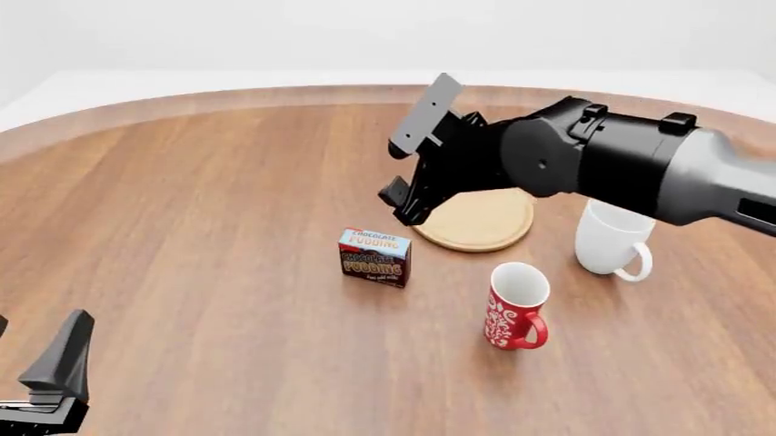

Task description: Put the chocolate pudding to the left of the plate.

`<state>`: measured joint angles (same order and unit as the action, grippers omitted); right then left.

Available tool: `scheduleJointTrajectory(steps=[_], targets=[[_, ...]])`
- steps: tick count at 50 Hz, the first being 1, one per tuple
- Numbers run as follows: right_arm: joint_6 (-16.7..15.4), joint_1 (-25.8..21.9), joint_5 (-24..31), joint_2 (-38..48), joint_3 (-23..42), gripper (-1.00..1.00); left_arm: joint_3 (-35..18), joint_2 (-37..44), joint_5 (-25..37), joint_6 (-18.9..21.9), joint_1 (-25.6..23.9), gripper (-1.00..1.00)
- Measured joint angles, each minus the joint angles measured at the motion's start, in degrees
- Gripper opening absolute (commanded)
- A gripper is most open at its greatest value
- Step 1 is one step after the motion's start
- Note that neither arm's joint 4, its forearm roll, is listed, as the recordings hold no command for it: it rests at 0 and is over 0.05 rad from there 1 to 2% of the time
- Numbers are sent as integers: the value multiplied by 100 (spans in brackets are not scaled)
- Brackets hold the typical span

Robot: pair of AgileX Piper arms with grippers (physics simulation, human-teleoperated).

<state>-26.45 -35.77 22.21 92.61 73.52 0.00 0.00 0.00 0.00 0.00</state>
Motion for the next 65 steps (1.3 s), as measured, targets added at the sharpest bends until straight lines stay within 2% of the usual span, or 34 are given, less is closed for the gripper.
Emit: scheduleJointTrajectory(steps=[20, 65], targets=[[167, -172, -314, 363, -94, 100, 0, 0, 0, 0, 0, 100], [392, -142, -813, 978, -216, 100, 0, 0, 0, 0, 0, 100]])
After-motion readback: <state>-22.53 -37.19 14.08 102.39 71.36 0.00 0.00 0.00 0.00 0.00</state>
